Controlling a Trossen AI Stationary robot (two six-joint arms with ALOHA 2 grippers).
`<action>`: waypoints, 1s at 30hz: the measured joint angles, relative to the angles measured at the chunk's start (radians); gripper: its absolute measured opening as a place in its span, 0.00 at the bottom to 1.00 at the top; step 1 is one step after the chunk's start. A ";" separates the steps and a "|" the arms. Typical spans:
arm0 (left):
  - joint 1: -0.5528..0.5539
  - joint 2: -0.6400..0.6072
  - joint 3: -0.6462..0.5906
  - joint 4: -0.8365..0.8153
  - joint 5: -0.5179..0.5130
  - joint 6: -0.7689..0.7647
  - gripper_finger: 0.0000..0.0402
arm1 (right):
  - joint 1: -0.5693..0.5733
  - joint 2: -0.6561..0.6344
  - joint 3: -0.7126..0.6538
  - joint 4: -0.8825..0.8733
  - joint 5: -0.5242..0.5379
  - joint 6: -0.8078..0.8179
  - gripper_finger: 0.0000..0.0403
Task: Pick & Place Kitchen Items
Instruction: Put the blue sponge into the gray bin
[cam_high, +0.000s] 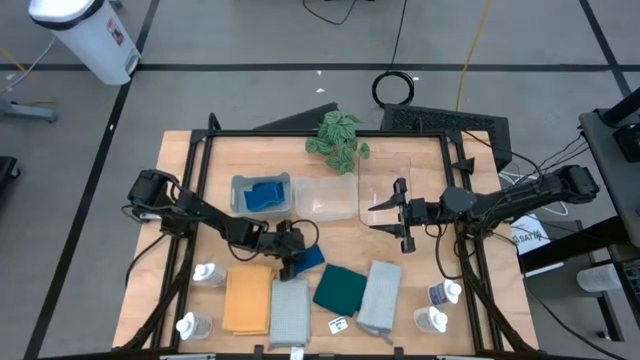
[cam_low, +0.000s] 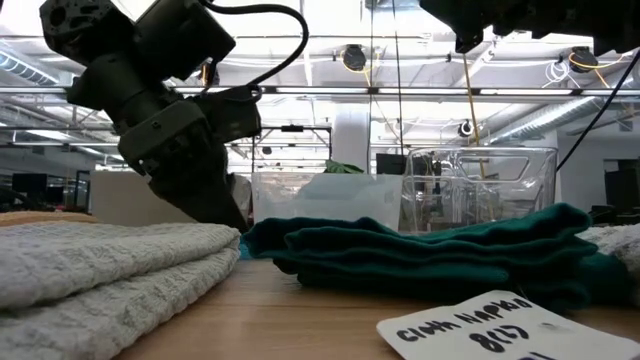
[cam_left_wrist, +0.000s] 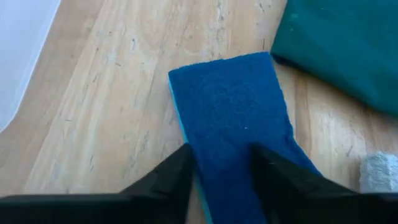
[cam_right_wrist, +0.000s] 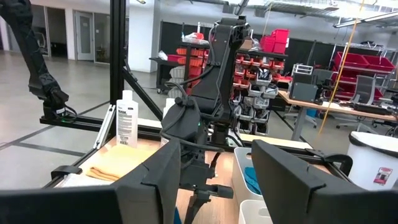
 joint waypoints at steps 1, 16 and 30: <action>0.002 0.000 0.000 0.000 0.000 0.000 0.30 | 0.000 0.000 0.000 0.000 0.000 0.000 0.42; 0.029 -0.059 -0.006 -0.024 -0.030 0.104 0.03 | 0.000 0.000 0.000 0.000 0.000 -0.004 0.42; 0.021 -0.402 -0.006 -0.221 -0.213 0.130 0.02 | 0.000 0.000 0.000 -0.005 0.000 -0.001 0.42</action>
